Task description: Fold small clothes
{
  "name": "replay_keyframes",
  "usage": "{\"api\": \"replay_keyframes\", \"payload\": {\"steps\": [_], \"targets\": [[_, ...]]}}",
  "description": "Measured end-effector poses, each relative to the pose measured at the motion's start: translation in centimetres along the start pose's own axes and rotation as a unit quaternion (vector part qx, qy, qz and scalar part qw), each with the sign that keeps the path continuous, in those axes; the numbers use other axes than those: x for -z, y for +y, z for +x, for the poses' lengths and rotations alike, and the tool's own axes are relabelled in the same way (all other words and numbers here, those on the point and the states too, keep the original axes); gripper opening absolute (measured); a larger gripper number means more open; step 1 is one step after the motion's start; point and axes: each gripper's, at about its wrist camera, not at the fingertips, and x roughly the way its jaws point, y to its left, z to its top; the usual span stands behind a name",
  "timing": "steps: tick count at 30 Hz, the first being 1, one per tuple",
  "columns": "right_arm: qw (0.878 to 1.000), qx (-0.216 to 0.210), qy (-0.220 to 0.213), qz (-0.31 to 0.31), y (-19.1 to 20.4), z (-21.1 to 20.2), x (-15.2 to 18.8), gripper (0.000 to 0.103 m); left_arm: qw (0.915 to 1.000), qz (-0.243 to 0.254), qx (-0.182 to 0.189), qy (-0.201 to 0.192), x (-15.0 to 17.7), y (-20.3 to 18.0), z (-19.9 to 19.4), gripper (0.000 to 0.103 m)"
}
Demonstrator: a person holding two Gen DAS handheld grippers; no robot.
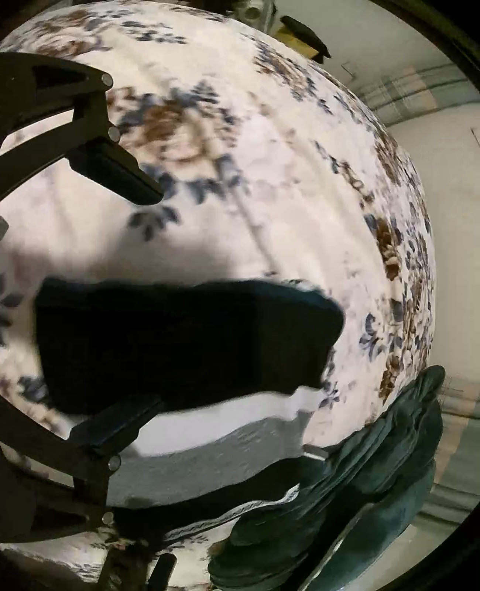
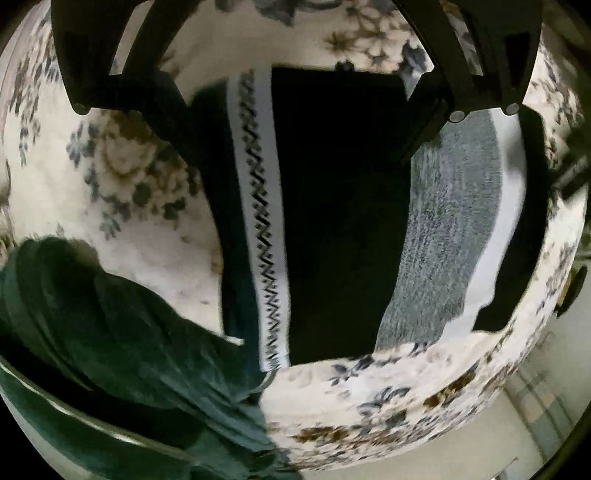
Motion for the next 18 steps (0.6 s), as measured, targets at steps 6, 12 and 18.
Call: {"api": "replay_keyframes", "payload": {"steps": [6, 12, 18], "targets": [[0.999, 0.027, -0.043, 0.005, -1.5, -7.1, 2.4, 0.1, 0.9989, -0.026, -0.008, -0.039, 1.4, -1.4, -8.0, 0.103], [0.994, 0.047, -0.1, -0.008, -2.4, -18.1, 6.3, 0.1, 0.997, -0.015, -0.022, -0.072, 3.6, -3.7, -19.0, 0.103], [0.988, 0.046, -0.145, -0.012, -3.3, -30.8, 11.2, 0.1, 0.9946, -0.012, -0.019, -0.101, 6.6, -5.6, -30.6, 0.103]]}}
